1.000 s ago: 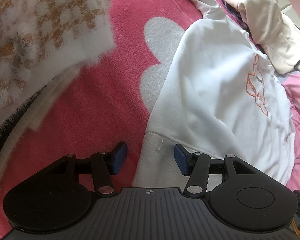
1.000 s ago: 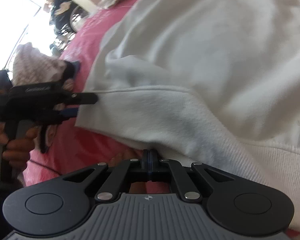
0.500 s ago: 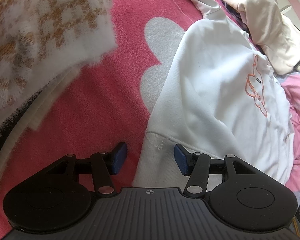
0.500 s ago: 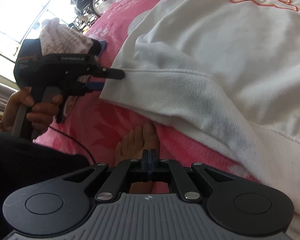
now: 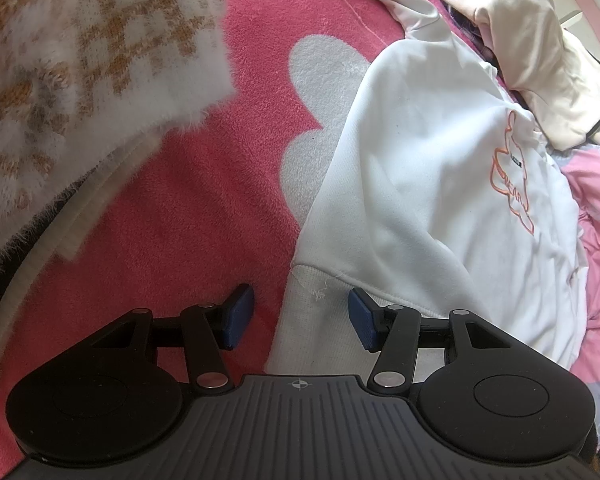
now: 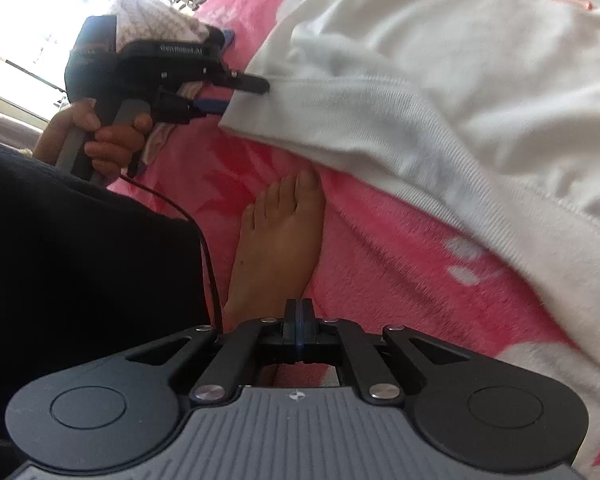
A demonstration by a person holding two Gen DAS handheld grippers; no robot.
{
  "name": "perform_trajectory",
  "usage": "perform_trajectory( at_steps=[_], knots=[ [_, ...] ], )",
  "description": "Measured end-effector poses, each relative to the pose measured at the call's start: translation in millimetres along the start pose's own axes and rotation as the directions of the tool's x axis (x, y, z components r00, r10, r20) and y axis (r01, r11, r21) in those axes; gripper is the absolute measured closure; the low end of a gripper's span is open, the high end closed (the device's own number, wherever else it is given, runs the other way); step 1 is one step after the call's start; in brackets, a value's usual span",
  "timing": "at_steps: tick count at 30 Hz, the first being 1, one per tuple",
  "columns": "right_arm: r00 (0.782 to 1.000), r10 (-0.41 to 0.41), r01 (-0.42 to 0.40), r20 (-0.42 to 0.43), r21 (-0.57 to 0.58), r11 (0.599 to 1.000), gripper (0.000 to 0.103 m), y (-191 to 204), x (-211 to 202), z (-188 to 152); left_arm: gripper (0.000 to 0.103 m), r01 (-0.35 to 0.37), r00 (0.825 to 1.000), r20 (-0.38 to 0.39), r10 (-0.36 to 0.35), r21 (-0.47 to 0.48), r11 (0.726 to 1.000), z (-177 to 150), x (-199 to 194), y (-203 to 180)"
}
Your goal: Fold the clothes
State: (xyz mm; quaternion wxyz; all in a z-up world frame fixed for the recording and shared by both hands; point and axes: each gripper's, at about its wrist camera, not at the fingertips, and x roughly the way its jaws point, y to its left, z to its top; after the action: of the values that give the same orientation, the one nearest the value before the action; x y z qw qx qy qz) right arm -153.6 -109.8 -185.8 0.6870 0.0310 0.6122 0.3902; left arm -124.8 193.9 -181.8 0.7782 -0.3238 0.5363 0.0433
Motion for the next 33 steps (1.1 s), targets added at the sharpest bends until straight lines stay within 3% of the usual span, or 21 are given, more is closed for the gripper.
perform_trajectory(
  at_steps=[4, 6, 7, 8, 12, 17, 18, 19, 26, 33],
  knots=[
    [0.997, 0.022, -0.032, 0.079, 0.123, 0.992, 0.097, -17, -2, 14, 0.049, -0.003, 1.000, 0.000, 0.003, 0.000, 1.000, 1, 1, -1],
    [0.993, 0.033, -0.058, 0.115, 0.225, 0.973, 0.088, -29, 4, 22, 0.049, -0.004, 1.000, -0.001, 0.004, 0.000, 1.000, 2, 1, -2],
    [0.991, 0.038, -0.072, 0.127, 0.273, 0.959, 0.075, -35, 8, 25, 0.049, -0.005, 1.000, -0.002, 0.005, 0.001, 1.000, 2, 2, -2],
    [0.989, 0.046, -0.088, 0.138, 0.320, 0.943, 0.072, -41, 13, 27, 0.049, -0.006, 1.000, -0.003, 0.006, 0.001, 1.000, 2, 2, -2],
    [0.984, 0.074, -0.144, 0.162, 0.478, 0.867, 0.072, -62, 36, 35, 0.049, -0.005, 1.000, -0.007, 0.005, 0.001, 1.000, 4, 2, -2],
    [0.975, 0.119, -0.205, 0.186, 0.562, 0.801, 0.079, -74, 59, 40, 0.048, -0.007, 1.000, -0.007, 0.007, 0.002, 1.000, 3, 2, -2],
    [0.974, 0.121, -0.211, 0.192, 0.570, 0.794, 0.086, -75, 59, 39, 0.049, -0.007, 1.000, -0.007, 0.007, 0.002, 1.000, 3, 2, -2],
    [0.972, 0.123, -0.218, 0.198, 0.578, 0.786, 0.101, -77, 59, 38, 0.048, -0.007, 1.000, -0.007, 0.007, 0.002, 1.000, 3, 2, -2],
    [0.932, 0.167, -0.307, 0.323, 0.454, 0.836, 0.102, -69, 28, 35, 0.048, -0.006, 1.000, -0.006, 0.006, 0.000, 1.000, 1, 1, -1],
    [0.905, 0.203, -0.347, 0.373, 0.373, 0.860, 0.102, -59, -7, 37, 0.045, 0.000, 1.000, -0.005, 0.000, -0.001, 1.000, 0, 1, -2]
  ],
)
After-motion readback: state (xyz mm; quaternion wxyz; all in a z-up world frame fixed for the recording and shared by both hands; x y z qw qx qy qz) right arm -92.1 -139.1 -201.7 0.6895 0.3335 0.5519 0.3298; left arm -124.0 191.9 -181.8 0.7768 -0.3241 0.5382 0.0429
